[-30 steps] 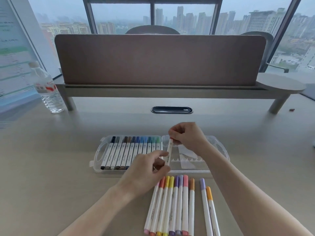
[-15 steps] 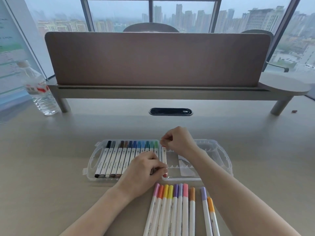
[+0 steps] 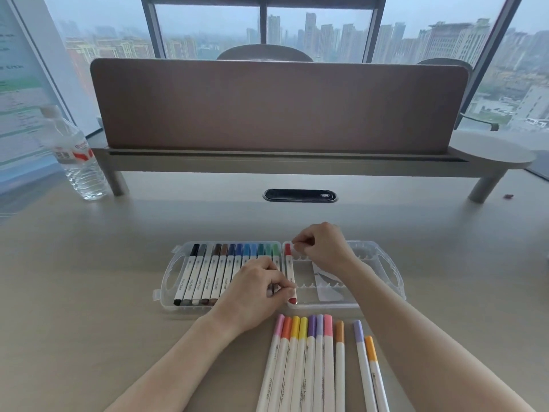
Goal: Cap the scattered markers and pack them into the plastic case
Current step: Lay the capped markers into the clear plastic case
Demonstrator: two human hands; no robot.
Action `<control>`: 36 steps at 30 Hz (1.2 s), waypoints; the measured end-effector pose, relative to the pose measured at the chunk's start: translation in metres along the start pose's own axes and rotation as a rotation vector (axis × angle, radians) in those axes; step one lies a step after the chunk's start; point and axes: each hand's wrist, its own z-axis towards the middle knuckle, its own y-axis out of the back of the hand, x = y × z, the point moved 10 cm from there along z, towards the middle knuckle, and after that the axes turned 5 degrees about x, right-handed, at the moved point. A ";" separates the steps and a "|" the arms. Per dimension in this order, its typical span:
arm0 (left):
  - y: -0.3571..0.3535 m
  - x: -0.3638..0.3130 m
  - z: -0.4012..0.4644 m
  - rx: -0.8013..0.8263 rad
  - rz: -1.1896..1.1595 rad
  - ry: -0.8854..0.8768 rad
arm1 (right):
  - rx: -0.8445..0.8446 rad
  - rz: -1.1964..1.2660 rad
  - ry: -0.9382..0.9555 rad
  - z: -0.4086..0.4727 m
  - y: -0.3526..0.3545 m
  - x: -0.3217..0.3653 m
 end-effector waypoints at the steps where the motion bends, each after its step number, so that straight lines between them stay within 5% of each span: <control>1: 0.000 0.000 -0.001 0.002 0.002 0.000 | -0.033 -0.004 0.004 -0.005 0.005 -0.002; 11: 0.005 -0.004 -0.011 -0.050 0.042 0.025 | -0.183 0.015 -0.155 -0.079 0.045 -0.024; 18: 0.013 -0.005 -0.044 -0.112 0.037 0.042 | -0.142 0.009 -0.187 -0.124 0.046 -0.024; 36: -0.014 -0.024 -0.065 0.232 0.110 0.197 | 0.014 -0.020 -0.281 -0.193 0.027 -0.020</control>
